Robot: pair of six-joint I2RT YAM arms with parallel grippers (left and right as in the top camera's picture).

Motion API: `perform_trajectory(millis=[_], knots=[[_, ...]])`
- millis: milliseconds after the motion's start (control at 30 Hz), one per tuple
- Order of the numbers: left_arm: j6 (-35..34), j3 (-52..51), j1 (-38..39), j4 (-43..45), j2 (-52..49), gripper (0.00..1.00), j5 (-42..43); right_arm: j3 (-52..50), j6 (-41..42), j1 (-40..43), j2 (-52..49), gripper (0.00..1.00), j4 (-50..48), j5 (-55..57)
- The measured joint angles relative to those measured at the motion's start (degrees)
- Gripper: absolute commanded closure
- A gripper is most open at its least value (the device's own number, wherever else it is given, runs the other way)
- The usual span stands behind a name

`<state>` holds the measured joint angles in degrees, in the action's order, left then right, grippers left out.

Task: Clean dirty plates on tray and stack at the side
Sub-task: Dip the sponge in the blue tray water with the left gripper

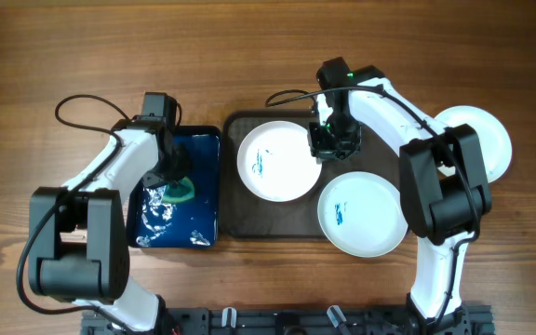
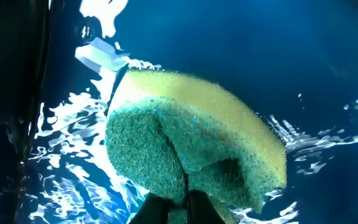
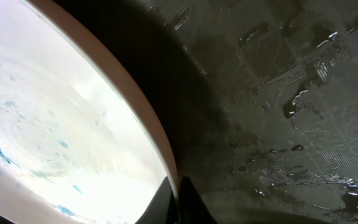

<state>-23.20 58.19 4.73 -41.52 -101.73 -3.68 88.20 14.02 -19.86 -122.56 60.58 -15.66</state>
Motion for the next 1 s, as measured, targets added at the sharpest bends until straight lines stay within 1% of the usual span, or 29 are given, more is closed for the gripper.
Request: perform_trajectory(millis=[100, 200, 300, 433, 567, 667, 900, 1000], knots=[[0.0, -0.7, 0.0, 0.0, 1.6, 0.96, 0.5, 0.0, 0.0, 0.0, 0.0, 0.95, 0.0, 0.0], [0.0, -1.2, 0.0, -2.1, 5.3, 0.96, 2.1, 0.0, 0.0, 0.0, 0.0, 0.96, 0.0, 0.0], [0.0, -1.2, 0.1, -3.7, 12.3, 0.96, 3.0, 0.0, 0.0, 0.0, 0.0, 0.95, -0.2, 0.0], [0.0, -1.2, 0.2, -5.2, 21.1, 0.96, 2.1, 0.0, 0.0, 0.0, 0.0, 0.95, -0.5, 0.0], [0.0, -1.2, 1.9, -6.1, 27.3, 0.96, -3.9, 0.0, 0.0, 0.0, 0.0, 0.96, -0.6, 0.0], [0.0, -1.2, 5.3, -5.9, 29.9, 0.96, -11.3, 0.0, -0.2, 0.0, 0.0, 0.96, -0.7, 0.0], [0.1, -1.2, 16.5, -4.3, 30.6, 0.96, -31.2, 0.0, -0.2, 0.0, 0.0, 0.96, -0.9, 0.0], [0.2, -1.2, 19.0, -4.3, 30.4, 0.96, -37.8, 0.0, -0.2, 0.0, 0.0, 0.96, -0.9, -0.3]])
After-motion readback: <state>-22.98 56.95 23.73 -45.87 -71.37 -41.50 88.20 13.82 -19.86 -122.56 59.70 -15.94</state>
